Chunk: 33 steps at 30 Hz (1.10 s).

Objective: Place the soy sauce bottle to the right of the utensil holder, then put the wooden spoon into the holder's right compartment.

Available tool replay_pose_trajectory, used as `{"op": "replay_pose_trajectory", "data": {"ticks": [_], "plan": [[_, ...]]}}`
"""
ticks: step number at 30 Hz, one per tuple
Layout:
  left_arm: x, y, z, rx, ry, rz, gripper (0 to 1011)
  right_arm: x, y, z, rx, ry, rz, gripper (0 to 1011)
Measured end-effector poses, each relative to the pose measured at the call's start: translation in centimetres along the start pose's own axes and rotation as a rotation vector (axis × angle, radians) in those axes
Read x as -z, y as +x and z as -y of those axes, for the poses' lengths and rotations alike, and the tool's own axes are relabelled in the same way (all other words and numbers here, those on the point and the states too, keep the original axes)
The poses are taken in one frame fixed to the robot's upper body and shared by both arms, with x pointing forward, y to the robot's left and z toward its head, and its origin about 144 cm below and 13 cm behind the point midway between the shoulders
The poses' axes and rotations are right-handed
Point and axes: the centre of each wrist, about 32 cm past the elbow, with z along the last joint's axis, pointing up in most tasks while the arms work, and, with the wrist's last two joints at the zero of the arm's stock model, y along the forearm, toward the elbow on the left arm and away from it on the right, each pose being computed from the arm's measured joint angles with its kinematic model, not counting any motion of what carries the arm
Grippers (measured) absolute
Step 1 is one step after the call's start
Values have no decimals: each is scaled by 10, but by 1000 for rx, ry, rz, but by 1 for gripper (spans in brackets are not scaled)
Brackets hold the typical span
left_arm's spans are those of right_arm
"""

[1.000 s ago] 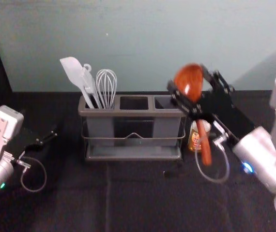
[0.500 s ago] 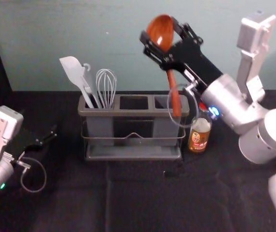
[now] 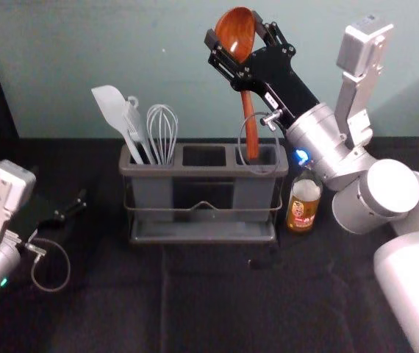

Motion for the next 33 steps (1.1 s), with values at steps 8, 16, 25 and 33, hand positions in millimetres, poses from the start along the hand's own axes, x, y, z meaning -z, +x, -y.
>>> {"op": "replay_pose_trajectory", "data": {"ticks": [8, 16, 25, 33], "plan": [[0, 0, 0, 0, 0, 0, 1011, 42, -8, 23, 9, 14, 5, 838], [0, 0, 0, 0, 0, 0, 1011, 52, -15, 34, 45, -5, -6, 932], [0, 0, 0, 0, 0, 0, 1011, 19, -12, 24, 77, 94, 15, 1002], [0, 0, 0, 0, 0, 0, 1012, 0, 1, 33, 132, 135, 52, 1002]]}}
